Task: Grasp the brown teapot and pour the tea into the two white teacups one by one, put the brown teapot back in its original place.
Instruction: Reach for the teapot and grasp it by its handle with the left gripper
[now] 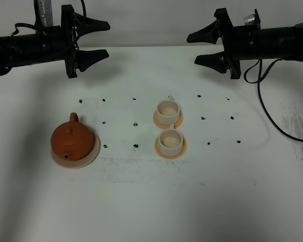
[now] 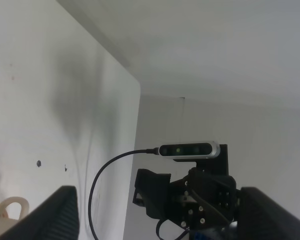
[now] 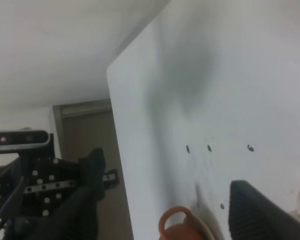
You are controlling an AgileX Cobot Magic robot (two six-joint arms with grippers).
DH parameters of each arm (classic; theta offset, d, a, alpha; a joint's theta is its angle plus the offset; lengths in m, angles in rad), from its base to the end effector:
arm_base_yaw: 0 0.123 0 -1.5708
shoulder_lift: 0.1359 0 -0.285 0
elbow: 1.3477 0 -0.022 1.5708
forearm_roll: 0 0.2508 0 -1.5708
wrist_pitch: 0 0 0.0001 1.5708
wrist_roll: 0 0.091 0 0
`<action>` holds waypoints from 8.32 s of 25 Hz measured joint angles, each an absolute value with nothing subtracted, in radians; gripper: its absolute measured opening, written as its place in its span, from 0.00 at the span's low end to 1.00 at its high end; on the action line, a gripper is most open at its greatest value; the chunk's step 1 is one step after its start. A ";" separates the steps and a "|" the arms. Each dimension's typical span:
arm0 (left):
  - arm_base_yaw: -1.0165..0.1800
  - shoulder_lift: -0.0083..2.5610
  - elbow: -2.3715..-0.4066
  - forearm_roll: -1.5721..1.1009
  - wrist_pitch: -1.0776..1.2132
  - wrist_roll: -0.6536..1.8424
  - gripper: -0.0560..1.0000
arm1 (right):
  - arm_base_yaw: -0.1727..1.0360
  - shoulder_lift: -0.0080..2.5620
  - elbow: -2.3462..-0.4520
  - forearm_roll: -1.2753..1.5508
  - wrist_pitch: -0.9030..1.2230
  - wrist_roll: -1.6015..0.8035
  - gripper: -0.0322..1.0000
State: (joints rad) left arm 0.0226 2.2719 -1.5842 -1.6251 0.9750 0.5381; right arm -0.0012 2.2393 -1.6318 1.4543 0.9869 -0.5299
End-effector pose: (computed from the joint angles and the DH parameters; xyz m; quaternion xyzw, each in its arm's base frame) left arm 0.4770 -0.0645 0.1649 -0.2201 0.7691 -0.5770 0.1645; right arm 0.4730 0.0749 0.1825 0.1414 0.8119 0.5399 0.1715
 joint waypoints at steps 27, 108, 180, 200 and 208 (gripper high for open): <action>-0.011 2.276 -1.905 -1.087 0.893 0.694 0.54 | -0.020 2.237 -1.848 1.071 0.902 -0.780 0.55; -0.055 1.381 -1.411 -0.165 0.790 0.461 0.54 | -0.020 0.140 -0.589 0.329 1.078 -0.315 0.45; -0.155 1.707 -1.362 -0.109 0.732 0.297 0.54 | -0.020 -0.007 -0.503 0.191 1.084 -0.130 0.44; -0.224 1.843 -1.197 -0.142 0.543 0.231 0.54 | -0.020 -0.007 -0.503 0.191 1.083 -0.131 0.44; -0.224 1.843 -1.186 -0.143 0.477 0.195 0.54 | -0.020 -0.007 -0.503 0.191 1.083 -0.131 0.44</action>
State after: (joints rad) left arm -0.2243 1.8429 -1.1858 -0.1431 0.4768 0.1946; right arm -0.0201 -0.0066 -0.5025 0.1909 1.0832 -0.1310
